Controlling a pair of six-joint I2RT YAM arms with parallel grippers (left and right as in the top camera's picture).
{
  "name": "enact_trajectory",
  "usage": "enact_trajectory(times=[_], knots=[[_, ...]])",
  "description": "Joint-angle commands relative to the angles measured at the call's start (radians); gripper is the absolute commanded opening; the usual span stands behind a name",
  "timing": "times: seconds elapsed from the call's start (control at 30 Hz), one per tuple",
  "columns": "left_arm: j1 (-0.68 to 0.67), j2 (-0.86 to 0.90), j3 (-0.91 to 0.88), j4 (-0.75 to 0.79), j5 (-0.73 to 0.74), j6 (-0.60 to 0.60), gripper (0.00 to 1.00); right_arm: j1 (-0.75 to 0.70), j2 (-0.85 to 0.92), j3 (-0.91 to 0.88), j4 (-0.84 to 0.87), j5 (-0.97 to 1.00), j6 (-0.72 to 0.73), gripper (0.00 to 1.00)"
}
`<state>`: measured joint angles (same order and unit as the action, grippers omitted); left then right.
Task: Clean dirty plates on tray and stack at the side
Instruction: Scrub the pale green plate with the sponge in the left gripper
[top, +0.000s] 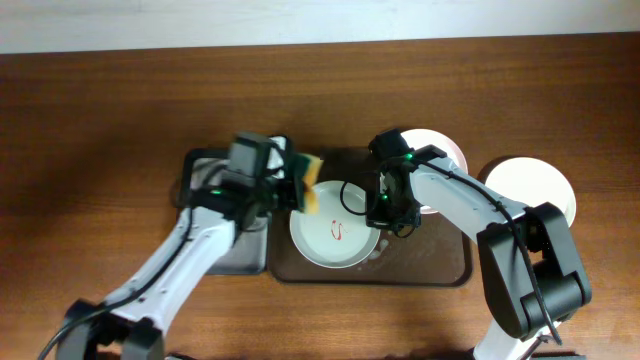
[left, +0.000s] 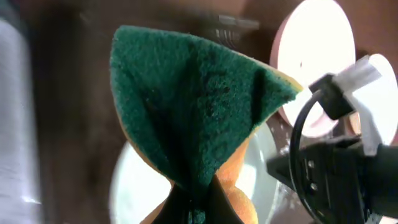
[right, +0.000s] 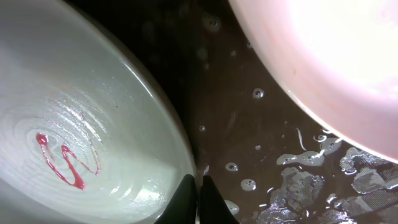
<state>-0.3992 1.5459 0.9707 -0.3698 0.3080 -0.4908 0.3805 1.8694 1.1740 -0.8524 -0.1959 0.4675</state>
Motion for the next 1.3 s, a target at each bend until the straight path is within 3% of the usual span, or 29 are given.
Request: enact_trajectory(times=[0.0,0.07,0.17,0.3,0.47,0.57,0.6,0.63,0.7,0.77,0.87,0.9,0.93,0.97,1.07,1.2,1.23,1.27], knots=[[-0.099,0.121,0.013,0.085,0.018,-0.264,0.00,0.005,0.009,-0.009,-0.001,0.020,0.005,0.04],[-0.132,0.182,0.013,0.127,0.018,-0.383,0.00,0.005,0.009,-0.009,0.000,0.021,0.005,0.04],[-0.187,0.255,0.013,0.175,-0.027,-0.463,0.00,0.005,0.009,-0.009,0.000,0.021,0.005,0.04],[-0.248,0.328,0.013,0.132,-0.202,-0.458,0.00,0.005,0.009,-0.009,0.000,0.021,0.005,0.04],[-0.214,0.325,0.013,-0.056,-0.456,-0.428,0.00,0.005,0.009,-0.009,-0.008,0.021,0.005,0.04],[-0.166,0.269,0.024,-0.055,-0.388,-0.321,0.00,0.005,0.009,-0.009,-0.008,0.021,0.005,0.04],[-0.166,0.239,0.041,-0.019,-0.275,-0.253,0.00,0.005,0.009,-0.009,-0.008,0.021,0.005,0.04],[-0.168,0.218,0.046,0.019,-0.153,-0.241,0.00,0.005,0.009,-0.009,-0.008,0.021,0.005,0.04],[-0.171,0.215,0.045,0.036,-0.060,-0.298,0.00,0.005,0.009,-0.009,-0.008,0.020,0.005,0.06],[-0.196,0.223,0.044,0.040,-0.063,-0.349,0.00,0.005,0.009,-0.009,0.001,0.021,0.005,0.19],[-0.240,0.250,0.044,0.039,-0.134,-0.377,0.00,0.006,0.009,-0.009,0.017,0.021,0.005,0.19],[-0.252,0.264,0.044,0.038,-0.154,-0.377,0.00,0.006,0.009,-0.009,0.023,0.021,0.005,0.18],[-0.257,0.285,0.044,0.003,-0.224,-0.376,0.00,0.006,0.011,-0.009,0.027,0.021,0.005,0.08],[-0.249,0.285,0.044,-0.046,-0.291,-0.376,0.00,0.006,0.016,-0.009,0.024,0.021,0.005,0.04],[-0.199,0.277,0.044,-0.109,-0.331,-0.363,0.00,0.005,0.045,-0.011,0.011,0.021,0.002,0.04],[-0.121,0.144,0.048,-0.137,-0.330,-0.173,0.00,0.005,0.046,-0.011,0.013,0.021,0.002,0.04],[-0.111,0.100,0.049,-0.137,-0.327,-0.138,0.00,0.005,0.046,-0.011,0.016,0.021,0.002,0.09],[-0.107,0.052,0.049,-0.137,-0.323,-0.101,0.00,0.005,0.046,-0.011,0.026,0.021,0.002,0.27]])
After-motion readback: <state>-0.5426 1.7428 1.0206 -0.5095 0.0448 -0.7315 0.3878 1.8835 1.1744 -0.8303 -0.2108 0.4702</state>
